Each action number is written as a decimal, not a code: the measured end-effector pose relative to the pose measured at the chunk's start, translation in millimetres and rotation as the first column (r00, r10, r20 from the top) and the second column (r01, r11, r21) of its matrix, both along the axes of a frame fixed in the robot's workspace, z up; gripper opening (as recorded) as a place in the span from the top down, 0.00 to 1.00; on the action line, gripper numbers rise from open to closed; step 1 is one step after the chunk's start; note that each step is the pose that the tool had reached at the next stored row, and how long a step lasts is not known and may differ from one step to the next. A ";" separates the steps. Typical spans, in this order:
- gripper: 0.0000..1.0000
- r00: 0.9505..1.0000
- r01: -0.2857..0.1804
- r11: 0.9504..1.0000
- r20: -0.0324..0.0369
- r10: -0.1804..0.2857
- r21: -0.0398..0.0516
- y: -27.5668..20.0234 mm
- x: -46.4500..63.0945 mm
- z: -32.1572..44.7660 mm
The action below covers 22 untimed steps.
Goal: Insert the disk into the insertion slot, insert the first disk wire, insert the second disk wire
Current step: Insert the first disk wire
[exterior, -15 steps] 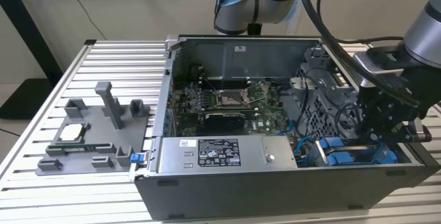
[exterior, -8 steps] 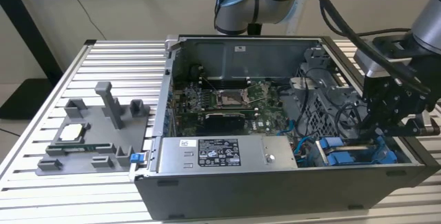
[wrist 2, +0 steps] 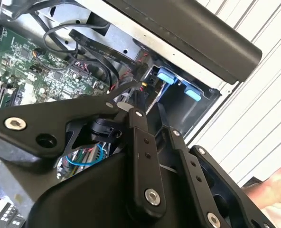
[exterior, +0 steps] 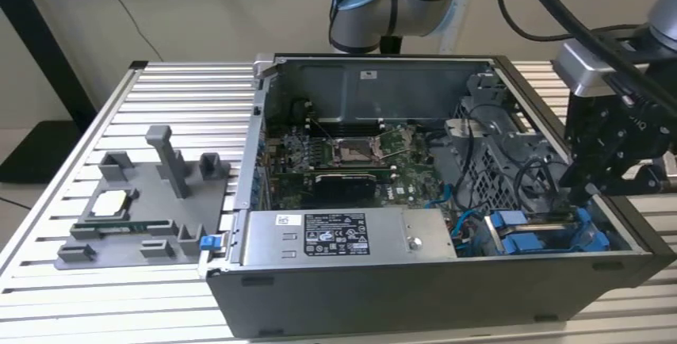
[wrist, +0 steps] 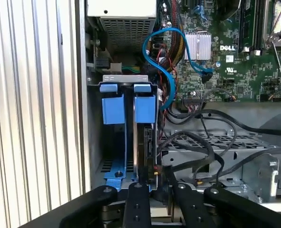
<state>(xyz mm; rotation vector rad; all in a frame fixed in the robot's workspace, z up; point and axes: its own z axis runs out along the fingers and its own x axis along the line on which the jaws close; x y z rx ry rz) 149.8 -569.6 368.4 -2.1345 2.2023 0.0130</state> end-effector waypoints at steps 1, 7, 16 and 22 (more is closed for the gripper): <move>0.00 1.000 0.000 1.000 0.000 0.000 0.000 0.5 0.2 0.5; 0.00 1.000 0.001 1.000 0.001 -0.001 0.003 1.9 10.1 1.1; 0.00 1.000 0.001 1.000 0.008 -0.001 0.014 5.2 18.6 2.5; 0.00 1.000 0.011 0.999 0.008 -0.011 0.031 6.3 20.6 2.4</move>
